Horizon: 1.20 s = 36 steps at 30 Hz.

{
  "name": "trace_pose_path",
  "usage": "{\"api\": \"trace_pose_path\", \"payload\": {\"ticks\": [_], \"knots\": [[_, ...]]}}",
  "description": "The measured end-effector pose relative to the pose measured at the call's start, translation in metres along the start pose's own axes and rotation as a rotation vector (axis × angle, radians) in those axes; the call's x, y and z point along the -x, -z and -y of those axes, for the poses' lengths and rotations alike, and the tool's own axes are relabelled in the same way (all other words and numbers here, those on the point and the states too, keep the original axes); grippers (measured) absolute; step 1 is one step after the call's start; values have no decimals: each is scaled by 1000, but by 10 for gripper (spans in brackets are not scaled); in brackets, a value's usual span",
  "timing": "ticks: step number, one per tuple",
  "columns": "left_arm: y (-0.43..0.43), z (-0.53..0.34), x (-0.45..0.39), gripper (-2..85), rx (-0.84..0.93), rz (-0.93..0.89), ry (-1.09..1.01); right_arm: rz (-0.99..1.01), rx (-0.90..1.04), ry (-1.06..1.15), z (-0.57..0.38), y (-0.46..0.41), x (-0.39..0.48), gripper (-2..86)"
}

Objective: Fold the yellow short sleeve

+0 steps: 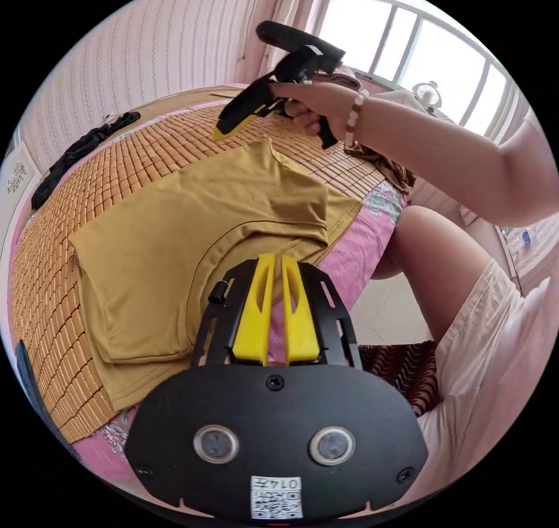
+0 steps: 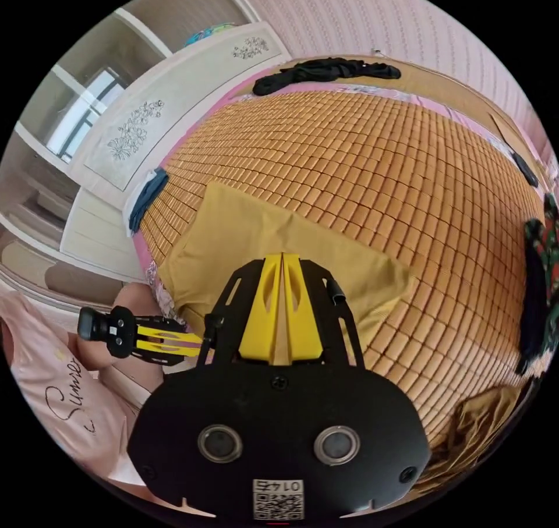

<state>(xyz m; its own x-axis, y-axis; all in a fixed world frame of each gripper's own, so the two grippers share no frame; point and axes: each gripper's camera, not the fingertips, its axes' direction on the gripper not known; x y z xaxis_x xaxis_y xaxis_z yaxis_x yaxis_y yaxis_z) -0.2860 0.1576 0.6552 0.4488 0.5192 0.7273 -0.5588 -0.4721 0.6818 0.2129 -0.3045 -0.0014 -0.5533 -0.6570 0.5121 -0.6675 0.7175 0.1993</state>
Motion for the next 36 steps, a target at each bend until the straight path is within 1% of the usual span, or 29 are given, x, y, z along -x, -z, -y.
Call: {"api": "trace_pose_path", "payload": {"ticks": [2, 3, 4, 5, 7, 9, 11, 13, 15, 16, 19, 20, 21, 22, 23, 27, 29, 32, 36], "knots": [[8, 1, -16, 55, -45, -32, -51, -69, -26, -124, -66, 41, -22, 44], [10, 3, -28, 72, -78, -39, -77, -83, -22, -162, -83, 48, -27, 59], [10, 4, -33, 80, -95, -40, -88, -90, 3, -247, -115, 56, -38, 85], [8, 6, -44, 95, -126, -47, -108, -74, 34, -328, -145, 61, -48, 105], [-3, 10, -59, 119, -136, -49, -135, -28, 63, -409, -180, 63, -57, 107], [-25, 18, -74, 145, -78, -25, -141, 19, 73, -447, -202, 63, -62, 87], [-44, 24, -84, 163, -48, -2, -145, 106, 62, -448, -212, 67, -65, 29], [-61, 28, -93, 173, -24, -25, -170, 153, 47, -441, -212, 74, -68, 20], [-81, 38, -102, 180, 32, -54, -179, 169, -18, -443, -212, 88, -68, 16], [-84, 40, -105, 181, 42, -48, -184, 214, -66, -428, -211, 100, -68, 14], [-97, 50, -121, 141, 66, 64, -187, 327, -128, -368, -197, 124, -69, 13], [-99, 53, -126, 107, 70, 109, -167, 373, -137, -327, -191, 130, -69, 14], [-100, 53, -129, 66, 76, 146, -147, 381, -141, -314, -188, 134, -70, 14], [-99, 53, -129, 50, 78, 163, -136, 360, -149, -313, -185, 141, -73, 17], [-97, 50, -131, 17, 76, 191, -126, 303, -162, -339, -187, 148, -79, 19], [-75, 36, -130, -2, 65, 104, -146, 234, -236, -495, -210, 162, -115, 42], [-64, 27, -133, -5, 57, 75, -161, 226, -285, -592, -222, 164, -137, 76], [-46, 11, -143, -6, 56, 31, -211, 222, -350, -636, -222, 167, -155, 97], [-29, -6, -151, -6, 50, -61, -249, 190, -314, -659, -207, 155, -165, 84]]}}
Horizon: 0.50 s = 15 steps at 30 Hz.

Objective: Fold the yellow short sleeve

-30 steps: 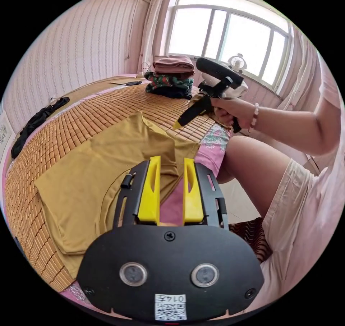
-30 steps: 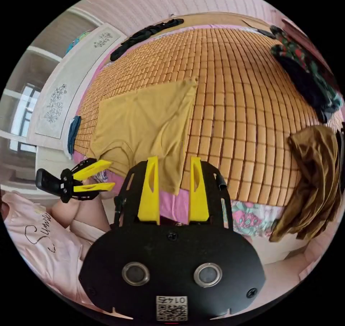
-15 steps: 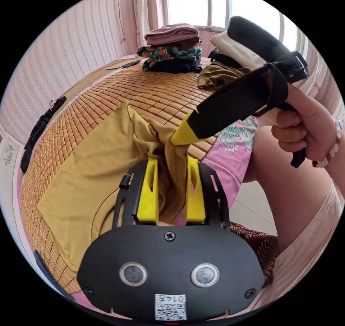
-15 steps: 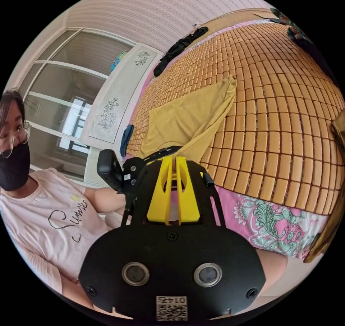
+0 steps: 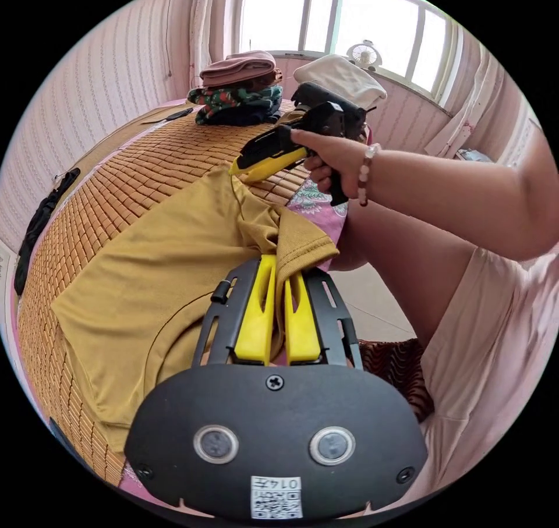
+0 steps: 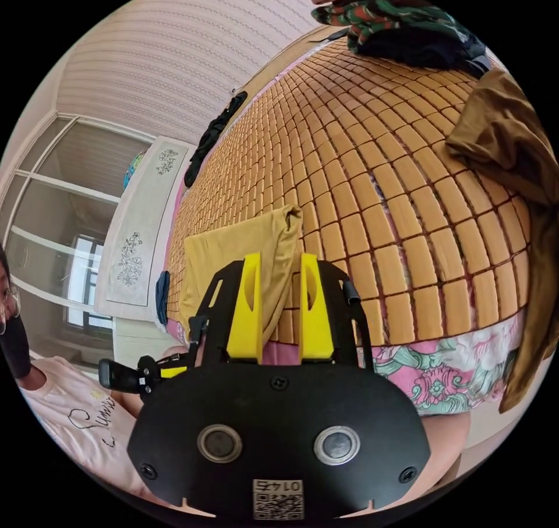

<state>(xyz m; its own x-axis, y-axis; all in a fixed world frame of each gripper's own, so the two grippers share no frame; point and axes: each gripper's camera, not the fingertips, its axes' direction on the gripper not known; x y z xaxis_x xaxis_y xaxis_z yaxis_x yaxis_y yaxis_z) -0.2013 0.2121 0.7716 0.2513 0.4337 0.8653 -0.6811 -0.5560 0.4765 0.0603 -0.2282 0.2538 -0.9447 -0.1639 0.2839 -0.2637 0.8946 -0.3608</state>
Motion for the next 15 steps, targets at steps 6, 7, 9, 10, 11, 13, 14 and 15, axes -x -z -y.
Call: {"api": "trace_pose_path", "payload": {"ticks": [6, 7, 9, 10, 11, 13, 14, 15], "knots": [[23, -2, 8, -4, -16, -55, 24, -56, 54, 30, 9, -14, 8, 25], [26, -1, 10, -4, -23, -59, 29, -25, 47, 25, 9, -7, 4, 22], [40, 7, 18, -5, -64, -84, 45, 13, 29, 29, 6, 11, 0, 19], [44, 9, 20, -5, -82, -95, 51, 23, 21, 32, 4, 26, -1, 18], [52, 15, 22, -6, -132, -118, 65, 21, 4, 37, 2, 44, 0, 17], [64, 25, 23, -7, -219, -149, 89, 13, -31, 59, 0, 73, 6, 16], [70, 33, 23, -7, -265, -167, 102, -8, -50, 74, 1, 90, 13, 15], [76, 41, 23, -7, -302, -177, 116, -19, -57, 83, 3, 98, 17, 15]]}}
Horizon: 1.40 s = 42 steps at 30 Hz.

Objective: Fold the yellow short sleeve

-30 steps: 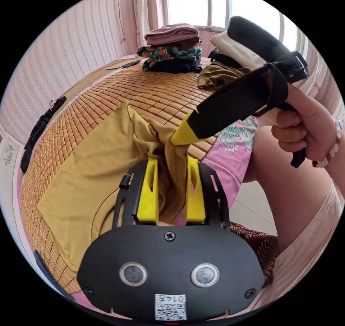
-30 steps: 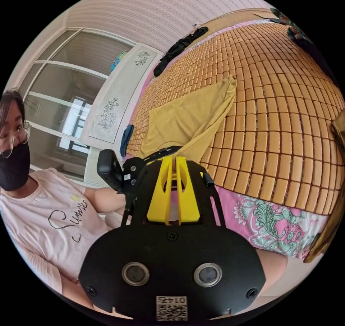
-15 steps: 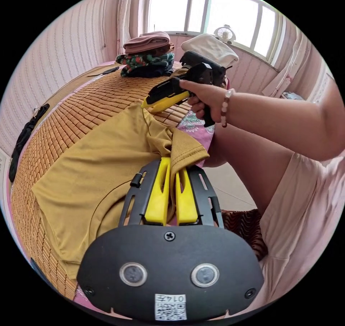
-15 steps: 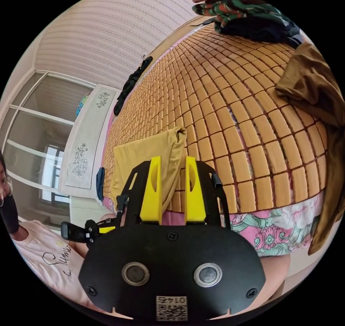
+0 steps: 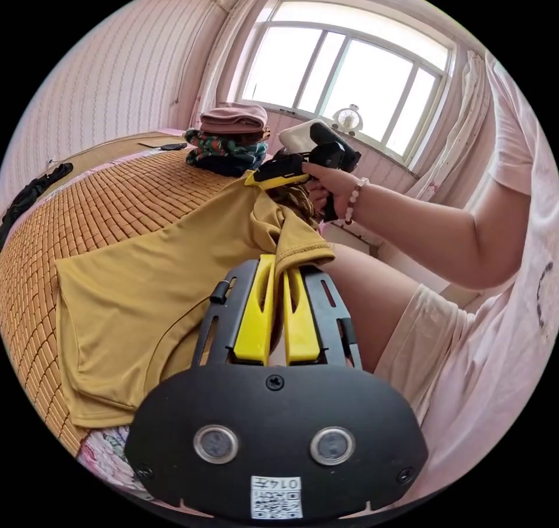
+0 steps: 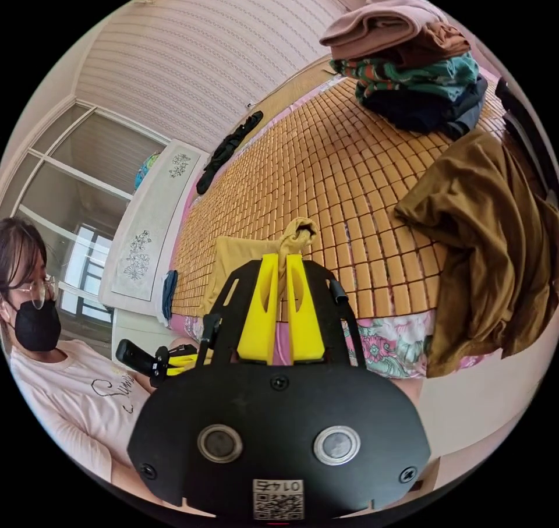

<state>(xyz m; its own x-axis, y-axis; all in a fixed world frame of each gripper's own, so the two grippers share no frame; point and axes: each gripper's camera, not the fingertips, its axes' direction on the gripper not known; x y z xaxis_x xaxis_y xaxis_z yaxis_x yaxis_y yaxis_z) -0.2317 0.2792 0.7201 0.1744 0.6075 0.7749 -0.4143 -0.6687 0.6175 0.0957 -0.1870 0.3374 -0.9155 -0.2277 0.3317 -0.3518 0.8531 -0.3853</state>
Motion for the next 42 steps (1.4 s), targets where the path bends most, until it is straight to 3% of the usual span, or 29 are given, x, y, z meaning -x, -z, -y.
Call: {"api": "trace_pose_path", "payload": {"ticks": [4, 9, 16, 21, 28, 32, 36, 42], "knots": [[24, 23, 11, -7, -109, 38, 77, -7, 4, 91, 27, 19, 40, 16], [70, 27, 88, -8, -200, 112, 322, -25, 108, 218, 62, -60, 95, 18], [77, 9, 177, -8, -76, 411, 595, -79, 267, 300, 79, -240, 143, 42], [75, 7, 217, -8, 20, 487, 728, -84, 265, 399, 76, -276, 147, 58], [66, 46, 225, 56, -32, 541, 670, -256, 343, 456, 88, -316, 117, 105], [17, 76, 246, 108, 69, 530, 602, -197, 435, 435, 93, -361, 86, 106], [-25, 101, 245, 46, 189, 555, 492, -170, 424, 502, 86, -364, 78, 33], [-5, 128, 215, 2, 143, 484, 477, 23, 337, 691, 64, -320, 80, 19]]}}
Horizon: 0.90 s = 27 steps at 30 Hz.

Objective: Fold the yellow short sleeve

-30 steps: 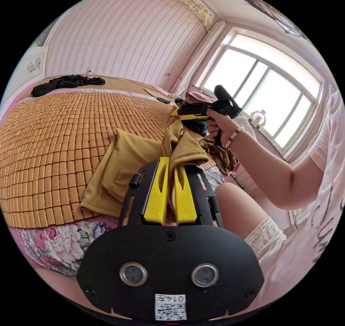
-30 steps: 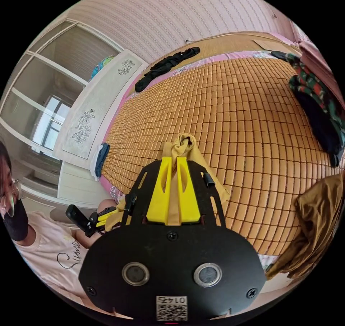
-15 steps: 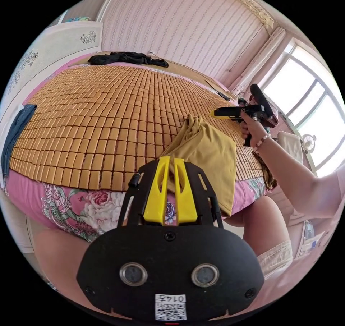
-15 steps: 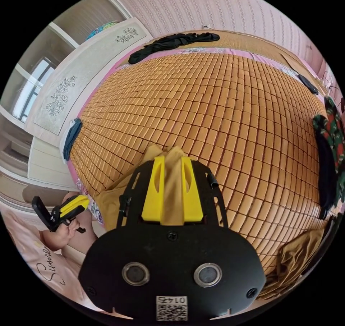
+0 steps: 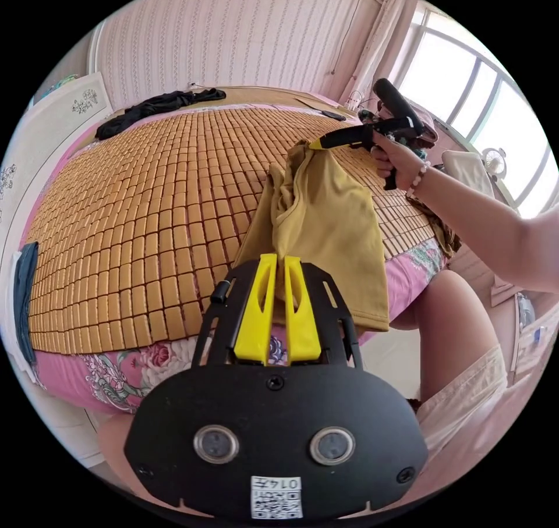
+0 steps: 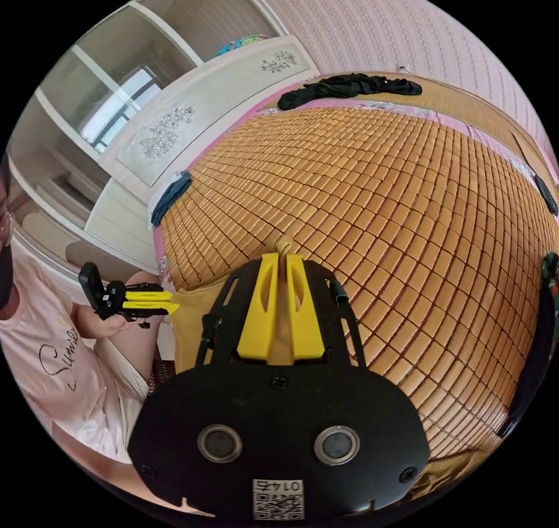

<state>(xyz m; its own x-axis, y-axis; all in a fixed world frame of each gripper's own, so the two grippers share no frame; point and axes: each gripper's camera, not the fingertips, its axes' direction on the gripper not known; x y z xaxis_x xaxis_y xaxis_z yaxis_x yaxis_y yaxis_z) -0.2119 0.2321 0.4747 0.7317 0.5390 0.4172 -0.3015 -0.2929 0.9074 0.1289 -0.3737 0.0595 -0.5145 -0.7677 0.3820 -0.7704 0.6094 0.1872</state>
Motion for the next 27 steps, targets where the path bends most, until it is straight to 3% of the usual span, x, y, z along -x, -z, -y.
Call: {"api": "trace_pose_path", "payload": {"ticks": [7, 12, 15, 22, 27], "knots": [[57, -2, -13, -5, -28, -77, 70, 224, -33, 187, 12, -5, 13, 29], [14, 0, 5, 43, 82, 100, 194, -5, 160, 47, 37, -92, -7, 95], [14, 14, 13, 86, 124, 62, 237, -6, 207, 29, 38, -112, -12, 143], [6, 33, -7, 136, 122, -60, 186, -8, 358, 91, 14, -177, -15, 119], [7, 46, -40, 124, 105, 96, 80, -57, 335, 152, -2, -186, -10, 64]]}}
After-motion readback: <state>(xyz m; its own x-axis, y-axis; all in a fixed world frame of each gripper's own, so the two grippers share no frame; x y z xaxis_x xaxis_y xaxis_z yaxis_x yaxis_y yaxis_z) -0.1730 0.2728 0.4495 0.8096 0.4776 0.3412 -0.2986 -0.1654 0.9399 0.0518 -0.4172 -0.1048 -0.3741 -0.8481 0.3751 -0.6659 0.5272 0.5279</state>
